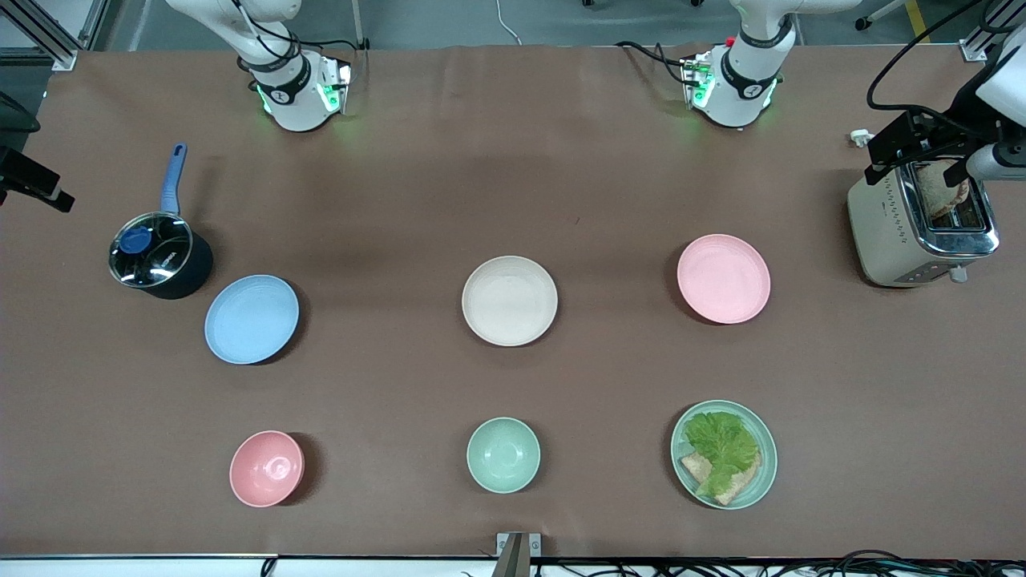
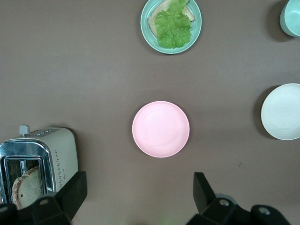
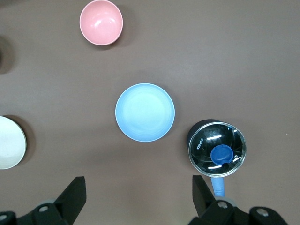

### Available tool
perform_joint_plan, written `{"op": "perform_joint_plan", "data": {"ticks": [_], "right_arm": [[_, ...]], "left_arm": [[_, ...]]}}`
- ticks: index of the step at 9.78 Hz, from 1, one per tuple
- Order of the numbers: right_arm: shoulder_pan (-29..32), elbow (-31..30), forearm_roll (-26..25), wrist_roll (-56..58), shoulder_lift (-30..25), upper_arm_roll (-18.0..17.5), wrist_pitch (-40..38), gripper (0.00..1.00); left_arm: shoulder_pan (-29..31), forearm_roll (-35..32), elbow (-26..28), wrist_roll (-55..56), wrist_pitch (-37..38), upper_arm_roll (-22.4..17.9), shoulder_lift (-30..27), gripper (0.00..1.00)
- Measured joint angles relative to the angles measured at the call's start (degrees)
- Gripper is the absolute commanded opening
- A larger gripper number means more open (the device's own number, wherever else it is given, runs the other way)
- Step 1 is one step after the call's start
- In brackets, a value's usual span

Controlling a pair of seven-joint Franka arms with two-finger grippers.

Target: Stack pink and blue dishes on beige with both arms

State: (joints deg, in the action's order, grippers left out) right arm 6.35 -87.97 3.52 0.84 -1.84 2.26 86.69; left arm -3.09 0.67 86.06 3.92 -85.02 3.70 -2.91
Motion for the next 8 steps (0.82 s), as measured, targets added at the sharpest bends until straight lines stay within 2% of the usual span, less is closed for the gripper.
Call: {"op": "perform_joint_plan", "data": {"ticks": [5, 6, 8], "right_arm": [[0.0, 0.1, -1.8, 0.3, 0.0, -0.1, -0.3, 1.0], [0.0, 0.1, -1.8, 0.3, 0.2, -0.1, -0.5, 1.0], [0.1, -0.3, -1.9, 1.2, 2.9, 0.4, -0.1, 1.0]], "left_arm": [[0.1, 0.0, 0.4, 0.0, -0.6, -0.2, 0.5, 0.99], [0.1, 0.0, 0.6, 0.0, -0.7, -0.8, 0.9, 0.91], [0.1, 2.5, 1.8, -0.2, -2.0, -4.7, 1.7, 0.93]]}}
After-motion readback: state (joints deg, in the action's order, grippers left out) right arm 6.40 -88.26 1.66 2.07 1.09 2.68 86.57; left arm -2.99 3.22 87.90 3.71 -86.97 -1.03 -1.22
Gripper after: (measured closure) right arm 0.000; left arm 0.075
